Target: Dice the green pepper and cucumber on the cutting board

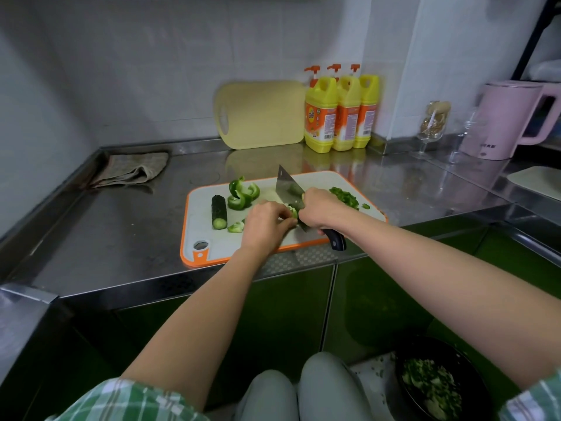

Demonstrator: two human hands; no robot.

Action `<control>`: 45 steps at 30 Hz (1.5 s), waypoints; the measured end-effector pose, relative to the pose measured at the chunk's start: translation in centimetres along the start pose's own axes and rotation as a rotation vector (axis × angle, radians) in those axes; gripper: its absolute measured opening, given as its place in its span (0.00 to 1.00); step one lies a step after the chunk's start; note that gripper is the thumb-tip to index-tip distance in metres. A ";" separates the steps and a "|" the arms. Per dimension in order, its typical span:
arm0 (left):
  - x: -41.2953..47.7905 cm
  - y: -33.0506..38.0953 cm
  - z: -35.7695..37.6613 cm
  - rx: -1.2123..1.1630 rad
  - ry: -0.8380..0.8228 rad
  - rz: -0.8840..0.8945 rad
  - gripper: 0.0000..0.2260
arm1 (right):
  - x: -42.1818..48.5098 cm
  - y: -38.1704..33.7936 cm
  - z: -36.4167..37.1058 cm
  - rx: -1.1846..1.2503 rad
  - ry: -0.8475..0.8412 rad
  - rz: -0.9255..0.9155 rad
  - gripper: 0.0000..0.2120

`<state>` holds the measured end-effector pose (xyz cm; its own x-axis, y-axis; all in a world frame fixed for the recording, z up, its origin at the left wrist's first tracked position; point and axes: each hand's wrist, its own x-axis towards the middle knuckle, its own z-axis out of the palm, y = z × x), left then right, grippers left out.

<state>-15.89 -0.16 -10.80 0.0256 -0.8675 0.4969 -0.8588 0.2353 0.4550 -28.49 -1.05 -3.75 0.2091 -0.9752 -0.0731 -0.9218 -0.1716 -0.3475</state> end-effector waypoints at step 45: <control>-0.6 0.4 -0.6 0.154 0.046 -0.093 0.07 | -2.8 1.3 -2.5 0.124 -0.046 -0.055 0.05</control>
<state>-16.00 0.73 -10.49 0.1287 -0.8607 0.4926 -0.9197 0.0822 0.3839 -31.12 1.07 -1.70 0.2753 -0.9569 -0.0930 -0.8621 -0.2029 -0.4644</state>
